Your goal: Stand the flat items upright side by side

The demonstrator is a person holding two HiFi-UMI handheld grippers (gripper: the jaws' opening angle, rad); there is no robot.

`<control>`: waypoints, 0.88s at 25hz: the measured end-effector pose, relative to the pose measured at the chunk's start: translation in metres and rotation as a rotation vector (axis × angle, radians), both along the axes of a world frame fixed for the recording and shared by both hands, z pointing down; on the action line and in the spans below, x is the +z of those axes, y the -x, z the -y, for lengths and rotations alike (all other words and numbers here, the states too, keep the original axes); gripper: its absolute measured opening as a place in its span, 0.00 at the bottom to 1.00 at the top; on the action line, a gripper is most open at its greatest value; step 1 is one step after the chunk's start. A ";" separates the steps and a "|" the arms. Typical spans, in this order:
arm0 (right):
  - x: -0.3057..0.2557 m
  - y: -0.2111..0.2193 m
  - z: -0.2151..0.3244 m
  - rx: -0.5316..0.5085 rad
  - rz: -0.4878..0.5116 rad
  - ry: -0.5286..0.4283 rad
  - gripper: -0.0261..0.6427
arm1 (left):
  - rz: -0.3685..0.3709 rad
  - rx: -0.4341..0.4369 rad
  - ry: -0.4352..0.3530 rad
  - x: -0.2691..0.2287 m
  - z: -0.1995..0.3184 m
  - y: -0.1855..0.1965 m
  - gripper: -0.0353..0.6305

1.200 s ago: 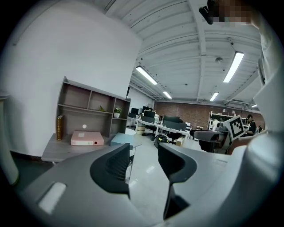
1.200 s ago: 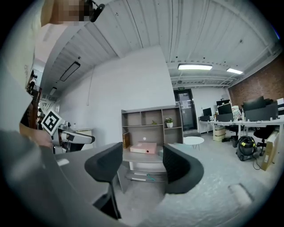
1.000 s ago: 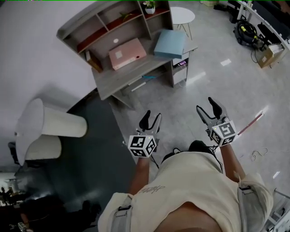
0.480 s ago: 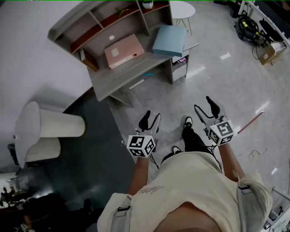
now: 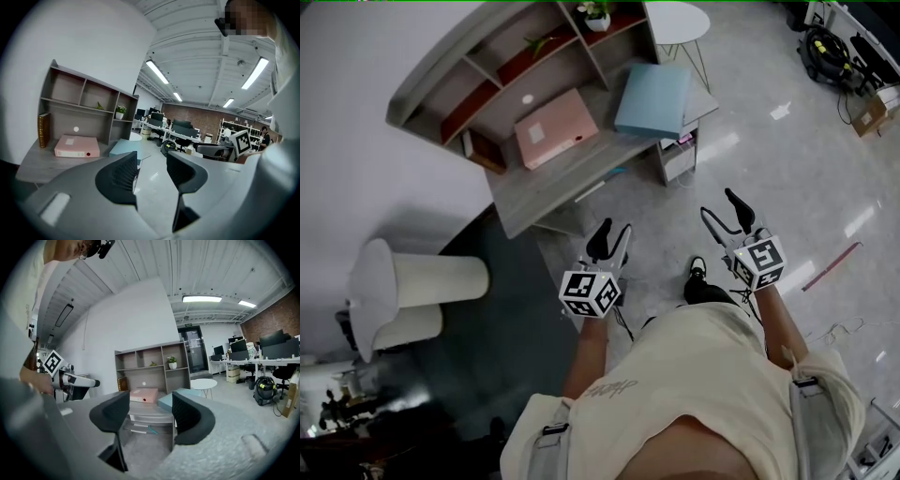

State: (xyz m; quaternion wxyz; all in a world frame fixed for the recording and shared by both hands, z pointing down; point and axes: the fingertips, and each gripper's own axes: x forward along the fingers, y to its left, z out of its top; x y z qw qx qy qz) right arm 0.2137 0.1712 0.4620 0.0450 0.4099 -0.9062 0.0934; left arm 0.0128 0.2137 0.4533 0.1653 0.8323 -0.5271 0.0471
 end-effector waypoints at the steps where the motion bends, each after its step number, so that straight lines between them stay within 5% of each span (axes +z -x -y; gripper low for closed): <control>1: 0.001 -0.003 0.011 -0.002 0.001 0.001 0.45 | -0.006 0.006 -0.003 -0.002 0.012 -0.005 0.38; 11: 0.025 -0.021 0.093 -0.045 0.018 0.064 0.45 | 0.003 0.022 0.027 0.002 0.095 -0.040 0.38; 22: 0.042 0.012 0.127 -0.109 0.000 0.107 0.46 | -0.020 -0.030 0.096 0.026 0.119 -0.013 0.37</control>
